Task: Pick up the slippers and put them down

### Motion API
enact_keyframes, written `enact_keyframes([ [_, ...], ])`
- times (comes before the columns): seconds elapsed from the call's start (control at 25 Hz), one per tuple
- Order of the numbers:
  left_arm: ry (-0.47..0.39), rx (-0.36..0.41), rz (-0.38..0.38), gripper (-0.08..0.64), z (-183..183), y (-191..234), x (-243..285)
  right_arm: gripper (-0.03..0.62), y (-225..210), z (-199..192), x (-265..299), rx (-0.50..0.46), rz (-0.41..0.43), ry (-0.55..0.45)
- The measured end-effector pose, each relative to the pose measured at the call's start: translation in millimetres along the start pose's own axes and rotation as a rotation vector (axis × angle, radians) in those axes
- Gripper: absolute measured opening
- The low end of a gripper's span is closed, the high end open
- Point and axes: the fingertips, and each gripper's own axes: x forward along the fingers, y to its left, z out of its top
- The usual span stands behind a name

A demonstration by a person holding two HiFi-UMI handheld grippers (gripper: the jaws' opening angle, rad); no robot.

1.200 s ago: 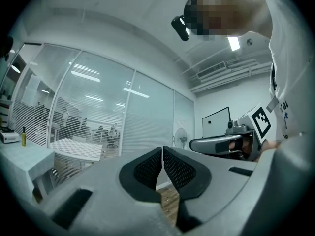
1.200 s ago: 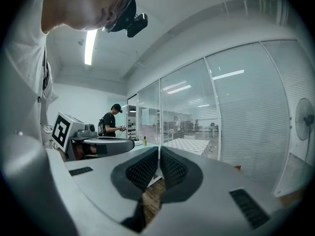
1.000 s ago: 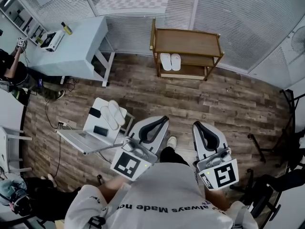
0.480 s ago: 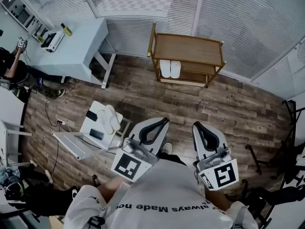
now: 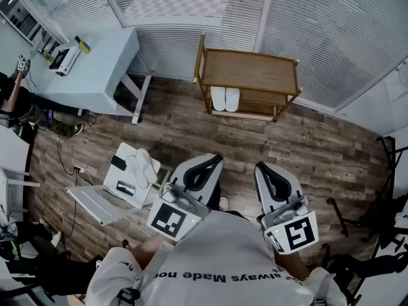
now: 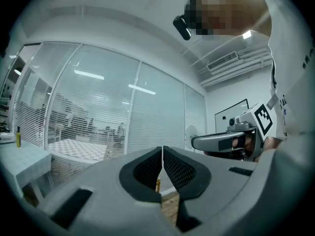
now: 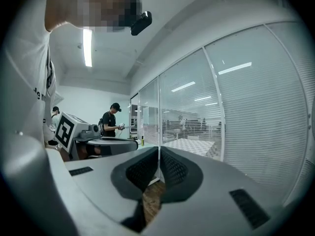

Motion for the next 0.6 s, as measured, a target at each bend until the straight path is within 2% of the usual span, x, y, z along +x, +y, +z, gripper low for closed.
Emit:
enact_keyframes([
  [0.4, -0.014, -0.003, -0.022, 0.020, 11.7, 69.8, 58.6, 0.018, -50.6, 11.9, 76.6, -0.009, -0.028, 0.000],
  [0.6, -0.017, -0.008, -0.025, 0.020, 19.3, 124.5, 91.0, 0.018, -73.4, 19.1, 134.9, -0.007, -0.026, 0.006],
])
